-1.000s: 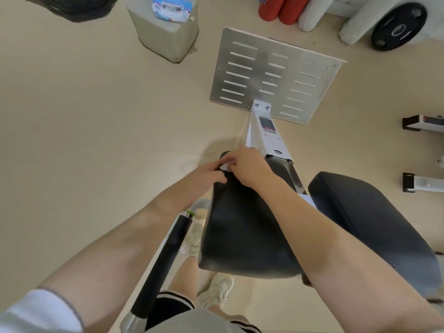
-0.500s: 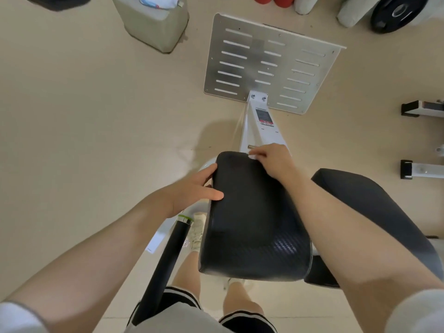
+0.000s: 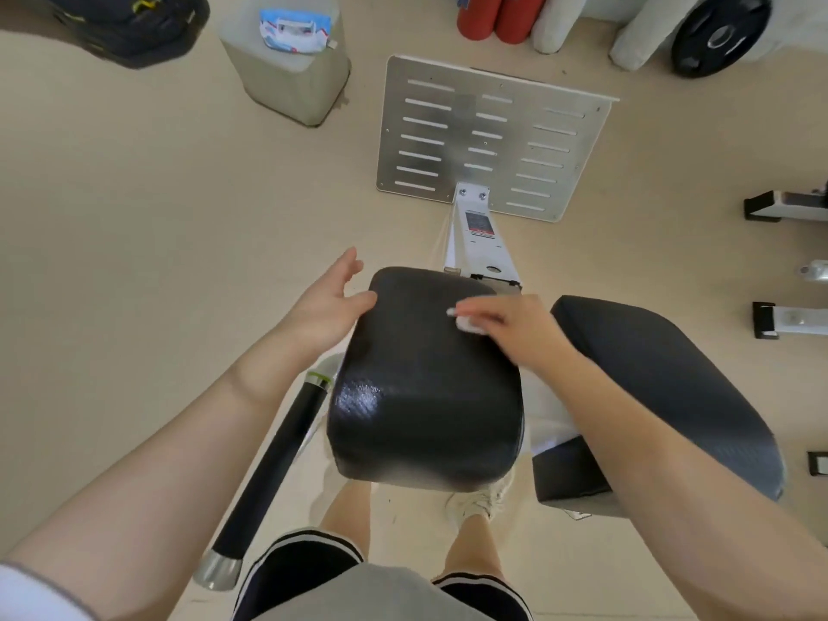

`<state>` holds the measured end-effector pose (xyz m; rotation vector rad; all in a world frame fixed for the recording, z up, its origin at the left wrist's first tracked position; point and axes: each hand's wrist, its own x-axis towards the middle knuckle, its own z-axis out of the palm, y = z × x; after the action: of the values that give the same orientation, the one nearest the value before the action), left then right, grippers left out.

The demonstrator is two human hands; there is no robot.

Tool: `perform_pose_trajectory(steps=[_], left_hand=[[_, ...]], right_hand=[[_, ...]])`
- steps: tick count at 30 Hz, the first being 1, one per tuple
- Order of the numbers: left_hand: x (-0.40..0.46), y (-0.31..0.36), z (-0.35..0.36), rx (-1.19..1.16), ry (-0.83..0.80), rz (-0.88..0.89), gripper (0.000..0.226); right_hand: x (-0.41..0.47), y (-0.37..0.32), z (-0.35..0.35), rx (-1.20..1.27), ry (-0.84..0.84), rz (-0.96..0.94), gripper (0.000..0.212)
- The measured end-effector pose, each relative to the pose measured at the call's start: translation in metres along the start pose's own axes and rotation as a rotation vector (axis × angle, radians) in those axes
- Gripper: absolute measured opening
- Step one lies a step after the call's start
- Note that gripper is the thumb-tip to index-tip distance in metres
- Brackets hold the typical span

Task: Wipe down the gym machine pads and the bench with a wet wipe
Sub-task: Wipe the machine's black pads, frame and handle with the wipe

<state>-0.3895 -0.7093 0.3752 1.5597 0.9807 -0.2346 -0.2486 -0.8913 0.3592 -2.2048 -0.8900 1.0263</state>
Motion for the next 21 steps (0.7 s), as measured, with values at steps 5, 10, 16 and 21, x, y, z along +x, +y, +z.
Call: perform_pose_trajectory(steps=[5,10,16,21], left_hand=[[-0.029,0.006,0.013,-0.035,0.141,0.080,0.052],[-0.058,0.011,0.031,-0.007,0.302,0.116,0.041],[-0.104,0.039,0.070,-0.032,0.378,0.225,0.031],[-0.144,0.064,0.130,-0.067,0.052,0.288,0.025]], right_hand=[[0.018,0.028,0.000,-0.013,0.155,0.122,0.022],[-0.050,-0.025,0.008,0.089,0.027,-0.279,0.019],[-0.135,-0.030,0.004,-0.116,-0.159,-0.443,0.029],[-0.186,0.002,-0.056,0.604,0.167,-0.001,0.025]])
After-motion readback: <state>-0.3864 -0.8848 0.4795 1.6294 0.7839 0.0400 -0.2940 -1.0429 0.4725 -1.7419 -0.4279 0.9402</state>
